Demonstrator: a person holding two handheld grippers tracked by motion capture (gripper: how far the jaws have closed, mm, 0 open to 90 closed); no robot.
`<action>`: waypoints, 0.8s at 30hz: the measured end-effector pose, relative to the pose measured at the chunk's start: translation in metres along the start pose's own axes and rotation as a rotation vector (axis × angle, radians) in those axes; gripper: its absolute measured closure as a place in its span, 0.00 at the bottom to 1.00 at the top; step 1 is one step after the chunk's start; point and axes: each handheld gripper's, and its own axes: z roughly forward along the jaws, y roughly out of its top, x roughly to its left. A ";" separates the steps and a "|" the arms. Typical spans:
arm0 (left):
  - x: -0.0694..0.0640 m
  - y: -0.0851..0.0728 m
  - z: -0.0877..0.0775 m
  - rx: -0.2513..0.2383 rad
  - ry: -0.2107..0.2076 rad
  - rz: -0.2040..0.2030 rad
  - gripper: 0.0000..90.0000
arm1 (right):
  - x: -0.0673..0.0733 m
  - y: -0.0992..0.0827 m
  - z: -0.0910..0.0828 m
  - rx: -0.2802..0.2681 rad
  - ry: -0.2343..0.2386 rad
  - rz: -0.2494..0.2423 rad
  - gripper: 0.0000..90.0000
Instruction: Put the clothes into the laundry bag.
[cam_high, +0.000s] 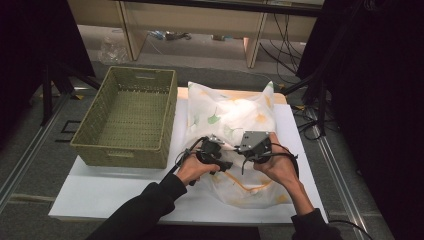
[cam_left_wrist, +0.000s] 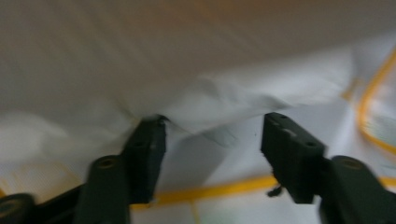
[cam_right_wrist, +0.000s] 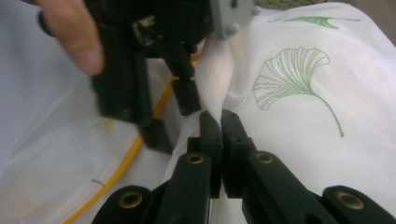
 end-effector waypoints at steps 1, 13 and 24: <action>0.004 0.001 0.003 -0.008 0.015 0.000 0.52 | 0.000 -0.001 0.000 0.001 0.001 0.000 1.00; 0.016 0.018 0.025 -0.112 0.146 0.004 0.96 | 0.003 -0.005 0.004 0.013 0.047 -0.025 1.00; 0.022 0.014 0.020 -0.119 0.135 -0.020 0.81 | 0.003 -0.010 0.009 0.013 0.068 0.004 1.00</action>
